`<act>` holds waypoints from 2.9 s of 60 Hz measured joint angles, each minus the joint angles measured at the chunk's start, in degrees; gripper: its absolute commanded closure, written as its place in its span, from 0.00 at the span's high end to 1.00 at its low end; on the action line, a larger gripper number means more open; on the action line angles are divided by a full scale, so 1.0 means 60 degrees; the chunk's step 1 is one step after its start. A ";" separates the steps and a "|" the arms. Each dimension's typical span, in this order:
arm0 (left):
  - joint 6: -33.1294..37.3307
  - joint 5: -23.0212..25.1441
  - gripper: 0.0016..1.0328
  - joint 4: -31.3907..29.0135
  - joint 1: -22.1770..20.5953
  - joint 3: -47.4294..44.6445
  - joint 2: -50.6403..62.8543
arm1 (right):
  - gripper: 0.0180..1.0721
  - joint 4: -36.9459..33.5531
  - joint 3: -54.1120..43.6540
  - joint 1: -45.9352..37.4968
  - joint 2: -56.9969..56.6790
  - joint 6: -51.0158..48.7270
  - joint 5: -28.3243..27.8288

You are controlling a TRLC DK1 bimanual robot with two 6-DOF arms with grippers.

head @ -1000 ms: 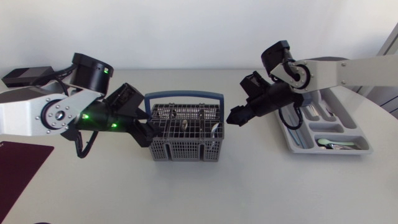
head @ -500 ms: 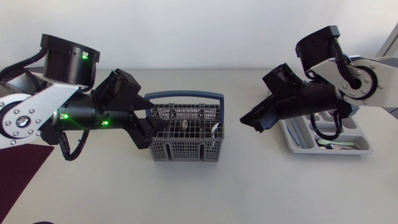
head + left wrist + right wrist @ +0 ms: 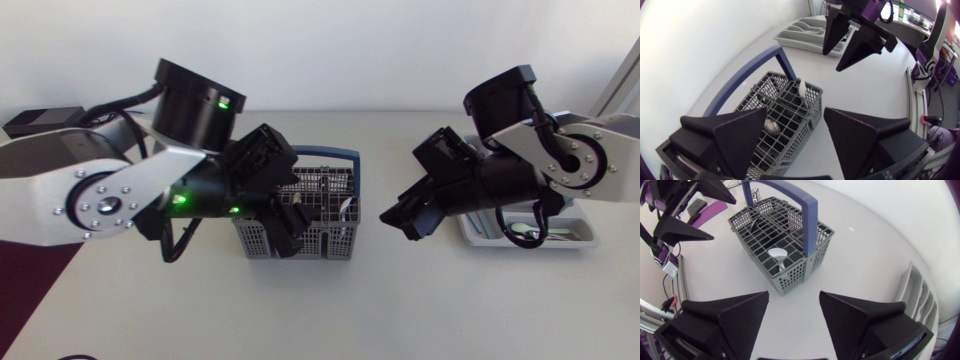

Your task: Transfer all utensils from the basket to the drawer tray.

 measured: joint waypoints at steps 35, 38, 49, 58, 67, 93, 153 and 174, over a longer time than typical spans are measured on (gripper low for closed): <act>-0.0127 -0.2324 0.62 0.1220 -0.1384 0.1253 0.2608 | 0.71 0.0288 -0.0732 -0.0230 -0.0255 -0.0015 -0.0080; -0.0127 -0.2510 0.59 0.1264 -0.1388 0.1326 0.2728 | 0.71 0.0295 -0.0776 -0.0313 -0.0291 -0.0051 -0.0135; -0.0127 -0.3067 0.57 0.1486 -0.1475 0.1483 0.3064 | 0.71 0.0331 -0.0907 -0.0543 -0.0375 -0.0080 -0.0270; -0.0127 -0.3177 0.49 0.1494 -0.1614 0.1526 0.3279 | 0.71 0.0474 -0.1016 -0.0645 -0.0375 -0.0109 -0.0404; -0.0127 -0.3282 0.38 0.1530 -0.1654 0.1545 0.3402 | 0.71 0.0474 -0.1035 -0.0681 -0.0379 -0.0146 -0.0441; -0.0127 -0.3315 0.09 0.1738 -0.1789 0.1548 0.3402 | 0.71 0.0492 -0.1104 -0.0714 -0.0557 -0.0149 -0.0441; 0.3016 -0.6036 0.03 0.5588 -0.3308 -0.0597 0.1195 | 0.71 0.0503 -0.1177 -0.0703 -0.0984 -0.0146 -0.0444; 0.2936 -0.6142 0.03 0.5282 -0.3191 -0.0729 0.0157 | 0.71 0.0466 -0.1173 -0.0368 -0.2175 -0.0113 -0.0696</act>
